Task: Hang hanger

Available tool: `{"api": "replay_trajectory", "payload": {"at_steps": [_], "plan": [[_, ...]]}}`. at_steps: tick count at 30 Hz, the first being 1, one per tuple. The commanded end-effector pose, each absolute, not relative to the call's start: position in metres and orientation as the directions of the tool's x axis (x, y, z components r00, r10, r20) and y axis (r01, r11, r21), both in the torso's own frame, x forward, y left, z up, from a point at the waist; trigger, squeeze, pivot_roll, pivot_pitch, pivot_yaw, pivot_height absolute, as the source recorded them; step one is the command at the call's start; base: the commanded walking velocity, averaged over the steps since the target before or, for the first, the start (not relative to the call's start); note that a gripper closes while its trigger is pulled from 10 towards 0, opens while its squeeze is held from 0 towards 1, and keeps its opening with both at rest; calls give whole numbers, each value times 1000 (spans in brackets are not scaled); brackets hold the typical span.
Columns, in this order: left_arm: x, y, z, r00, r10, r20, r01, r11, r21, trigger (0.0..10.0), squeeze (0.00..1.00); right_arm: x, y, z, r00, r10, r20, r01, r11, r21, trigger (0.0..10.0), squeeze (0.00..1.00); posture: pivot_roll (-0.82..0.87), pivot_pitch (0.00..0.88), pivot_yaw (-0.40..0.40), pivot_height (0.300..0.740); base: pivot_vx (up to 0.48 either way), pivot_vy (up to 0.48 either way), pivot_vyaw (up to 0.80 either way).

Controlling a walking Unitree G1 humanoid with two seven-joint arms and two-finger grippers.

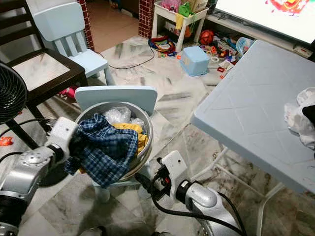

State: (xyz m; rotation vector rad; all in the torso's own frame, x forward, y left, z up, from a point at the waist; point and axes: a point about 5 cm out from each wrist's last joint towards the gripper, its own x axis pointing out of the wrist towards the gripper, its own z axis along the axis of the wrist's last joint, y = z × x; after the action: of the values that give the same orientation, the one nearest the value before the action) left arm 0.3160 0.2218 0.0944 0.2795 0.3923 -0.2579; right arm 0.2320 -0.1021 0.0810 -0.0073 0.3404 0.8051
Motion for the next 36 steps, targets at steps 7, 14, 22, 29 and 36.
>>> {"api": "replay_trajectory", "payload": {"at_steps": [7,14,22,29,36], "plan": [[330,227,100,941,-101,-323,179,959,221,0,0,234,-107,86,662,691,-290,-700,709,90,10000,0,73,156,-137,740,0,0,0],[328,185,96,793,-418,-444,540,820,192,0,0,238,-106,94,659,699,-279,-721,692,32,10000,0,66,147,-132,740,0,0,0],[312,162,80,620,-537,-572,755,608,247,0,0,240,-107,97,676,684,-275,-719,694,-43,10000,0,60,146,-128,740,0,0,0],[327,185,81,800,-351,-487,548,759,353,10000,1000,241,-106,99,676,686,-268,-723,689,-62,10000,0,63,146,-132,740,0,0,0],[333,194,97,879,-286,-381,430,822,373,10000,1000,243,-105,100,670,692,-269,-731,677,-79,10000,0,73,145,-133,740,0,0,0]]}}
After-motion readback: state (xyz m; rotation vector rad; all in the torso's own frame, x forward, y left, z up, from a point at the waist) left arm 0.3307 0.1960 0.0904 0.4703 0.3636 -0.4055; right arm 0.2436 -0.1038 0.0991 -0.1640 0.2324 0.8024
